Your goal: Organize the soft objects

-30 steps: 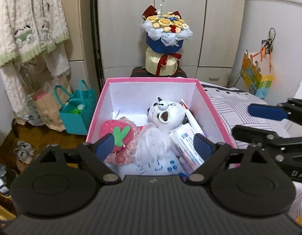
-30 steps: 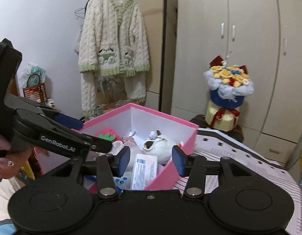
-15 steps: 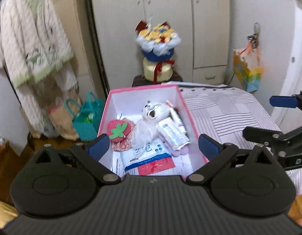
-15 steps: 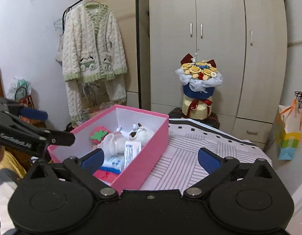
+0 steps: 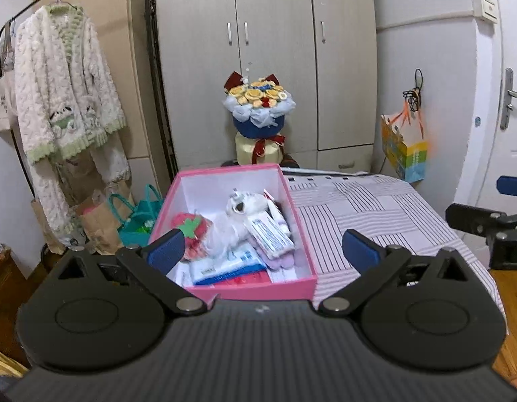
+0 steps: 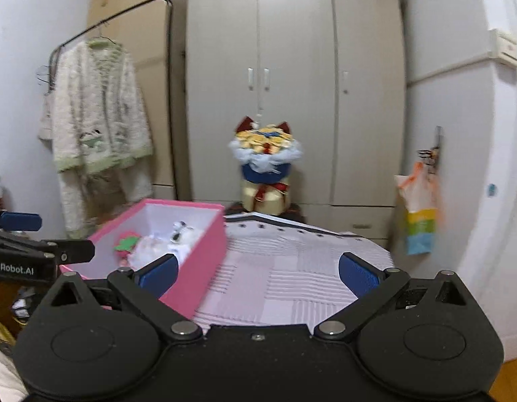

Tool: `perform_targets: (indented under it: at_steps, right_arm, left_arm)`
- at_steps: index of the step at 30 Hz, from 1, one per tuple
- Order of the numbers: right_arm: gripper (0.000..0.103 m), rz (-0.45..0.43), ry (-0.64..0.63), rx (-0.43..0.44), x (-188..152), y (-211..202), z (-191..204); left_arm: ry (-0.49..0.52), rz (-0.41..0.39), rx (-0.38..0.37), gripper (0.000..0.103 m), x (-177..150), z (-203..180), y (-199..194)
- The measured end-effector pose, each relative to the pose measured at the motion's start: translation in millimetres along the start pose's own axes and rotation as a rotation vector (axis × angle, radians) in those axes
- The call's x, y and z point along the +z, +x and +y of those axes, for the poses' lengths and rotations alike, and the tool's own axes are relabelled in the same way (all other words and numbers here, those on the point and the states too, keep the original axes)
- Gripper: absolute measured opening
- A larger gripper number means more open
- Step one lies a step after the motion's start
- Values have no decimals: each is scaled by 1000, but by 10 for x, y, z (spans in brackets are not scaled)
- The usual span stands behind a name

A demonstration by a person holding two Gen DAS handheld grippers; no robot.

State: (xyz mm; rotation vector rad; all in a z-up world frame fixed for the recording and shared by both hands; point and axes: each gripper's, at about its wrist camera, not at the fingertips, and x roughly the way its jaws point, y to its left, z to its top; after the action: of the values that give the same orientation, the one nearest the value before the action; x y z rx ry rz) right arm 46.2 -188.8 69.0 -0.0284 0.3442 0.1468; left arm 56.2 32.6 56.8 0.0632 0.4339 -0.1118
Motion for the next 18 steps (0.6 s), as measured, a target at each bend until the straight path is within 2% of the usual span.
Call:
perform_targets:
  at_steps: [8,15,18]
  right_arm:
    - [103,17,43,-66,-198,-70,-56]
    - [103,44,72,-107,-407,-15,-95]
    - [103,43,70,-136,-459,19,-83]
  left_arm:
    - [-21,-17,13,103,-272,-135,84]
    - [5,-121,40,103,-425,-207,8]
    - [1,-117,4,103,-454,-204,2]
